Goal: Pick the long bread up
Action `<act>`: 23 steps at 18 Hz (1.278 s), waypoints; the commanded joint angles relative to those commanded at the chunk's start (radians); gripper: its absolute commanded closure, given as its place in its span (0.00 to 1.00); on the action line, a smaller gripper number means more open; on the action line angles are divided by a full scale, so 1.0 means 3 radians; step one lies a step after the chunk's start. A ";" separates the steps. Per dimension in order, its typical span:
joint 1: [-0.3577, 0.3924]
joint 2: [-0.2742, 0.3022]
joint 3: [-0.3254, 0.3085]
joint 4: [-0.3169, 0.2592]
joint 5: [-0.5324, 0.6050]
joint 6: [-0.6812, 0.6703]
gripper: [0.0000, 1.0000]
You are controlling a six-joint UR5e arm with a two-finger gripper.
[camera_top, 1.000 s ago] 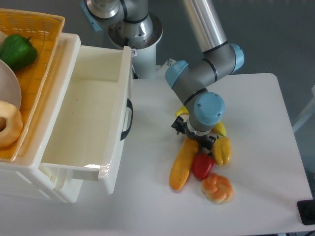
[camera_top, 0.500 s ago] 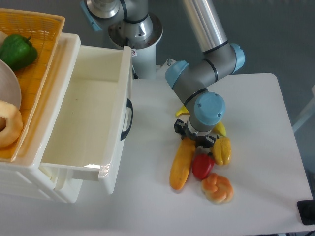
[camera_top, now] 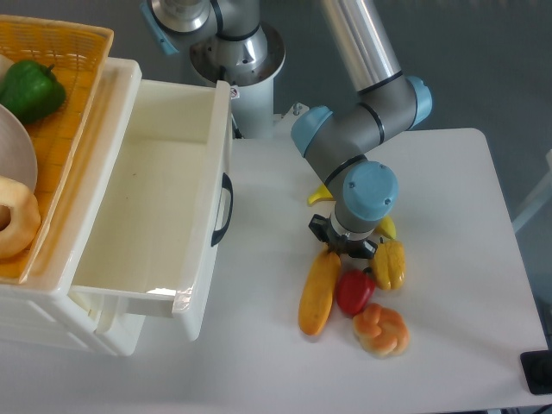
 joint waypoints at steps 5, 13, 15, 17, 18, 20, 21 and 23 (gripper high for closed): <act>-0.0005 0.0046 0.0158 -0.0255 0.0000 0.0000 1.00; -0.0061 0.0245 0.0409 -0.0624 -0.0036 0.0036 1.00; -0.0072 0.0327 0.0409 -0.0629 -0.0092 0.0041 1.00; -0.0138 0.0388 0.0475 -0.0629 -0.0184 0.0046 1.00; -0.0168 0.0394 0.0521 -0.0629 -0.0220 0.0046 1.00; -0.0230 0.0470 0.0527 -0.0624 -0.0286 0.0041 1.00; -0.0235 0.0501 0.0527 -0.0624 -0.0317 0.0041 1.00; -0.0235 0.0506 0.0502 -0.0624 -0.0343 0.0041 1.00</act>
